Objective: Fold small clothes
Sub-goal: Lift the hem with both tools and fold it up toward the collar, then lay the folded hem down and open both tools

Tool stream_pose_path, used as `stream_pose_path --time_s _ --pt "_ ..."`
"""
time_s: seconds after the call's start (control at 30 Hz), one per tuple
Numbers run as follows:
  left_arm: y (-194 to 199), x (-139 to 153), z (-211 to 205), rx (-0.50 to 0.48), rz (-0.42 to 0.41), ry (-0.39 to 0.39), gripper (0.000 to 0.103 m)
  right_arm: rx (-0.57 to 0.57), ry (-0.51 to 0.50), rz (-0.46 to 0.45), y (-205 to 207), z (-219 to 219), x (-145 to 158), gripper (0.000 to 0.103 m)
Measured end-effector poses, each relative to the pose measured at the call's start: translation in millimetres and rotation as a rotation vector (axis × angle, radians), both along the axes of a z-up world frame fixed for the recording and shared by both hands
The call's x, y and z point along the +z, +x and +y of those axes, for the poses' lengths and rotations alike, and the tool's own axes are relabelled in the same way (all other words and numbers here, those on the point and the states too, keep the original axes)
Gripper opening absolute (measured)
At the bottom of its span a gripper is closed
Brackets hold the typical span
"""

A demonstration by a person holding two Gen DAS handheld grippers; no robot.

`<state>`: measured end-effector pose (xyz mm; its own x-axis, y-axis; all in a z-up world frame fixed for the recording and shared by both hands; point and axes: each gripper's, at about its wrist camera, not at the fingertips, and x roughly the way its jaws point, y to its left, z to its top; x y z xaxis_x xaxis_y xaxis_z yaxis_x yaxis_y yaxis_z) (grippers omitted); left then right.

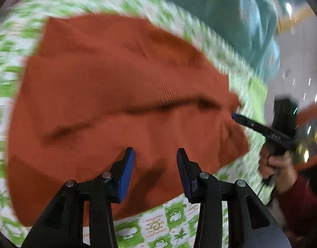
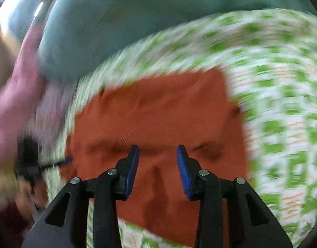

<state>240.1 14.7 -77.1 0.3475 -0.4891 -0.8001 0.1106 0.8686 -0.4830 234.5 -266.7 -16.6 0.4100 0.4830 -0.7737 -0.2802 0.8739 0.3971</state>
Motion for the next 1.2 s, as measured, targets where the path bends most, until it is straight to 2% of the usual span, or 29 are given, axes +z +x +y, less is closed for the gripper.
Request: stream_pose_path --time_s 0.07,0.13,0.2,0.23,0.3,0.43,0.53,0.6,0.67,0.8,0.93,1.03,1.2 --pt "9.4 -8.5 -15.6 -0.037 0.0 0.054 0.044 0.09 -0.053 0.031 3.0 23.5 -14.9 0.039" --pt "23.9 -9.1 -15.9 -0.05 -0.002 0.035 0.044 0.154 -0.122 0.049 11.7 39.8 -29.1 0.039" --pt "40.6 -5.0 -9.6 -0.046 0.004 0.027 0.042 0.171 -0.176 0.04 24.2 43.3 -35.8 0.038" --pt "49.8 -1.0 -4.5 -0.032 -0.009 0.051 0.04 0.163 -0.183 0.029 27.7 41.5 -35.8 0.037" --pt "66.8 4.1 9.0 0.012 -0.025 0.087 0.037 0.1 -0.181 -0.001 43.7 28.6 -30.8 0.037" --pt "94.0 15.6 41.3 0.157 -0.068 0.104 0.038 -0.139 -0.146 -0.067 75.7 -17.2 -12.3 0.036" --pt "106.2 16.9 60.3 0.243 -0.085 0.116 0.038 -0.274 -0.094 -0.073 89.9 -50.1 -5.7 0.036" --pt "112.4 18.6 69.8 0.301 -0.1 0.135 0.038 -0.307 -0.097 -0.076 94.7 -61.7 -5.8 0.036" --pt "118.2 20.0 81.0 0.358 -0.106 0.12 0.038 -0.306 -0.092 -0.071 93.9 -65.7 -7.3 0.036" --pt "117.8 27.5 88.8 0.408 -0.12 0.125 0.039 -0.301 -0.119 -0.089 88.7 -56.4 -4.0 0.036" --pt "101.7 53.7 98.4 0.448 -0.196 0.198 0.057 -0.331 -0.09 -0.107 79.9 -54.3 10.8 0.038" --pt "92.5 62.4 112.8 0.495 -0.188 0.189 0.063 -0.336 -0.071 -0.101 68.5 -55.4 18.6 0.039" --pt "54.8 62.9 132.4 0.531 -0.156 0.134 0.063 -0.312 -0.048 -0.075 38.6 -42.1 20.8 0.039"
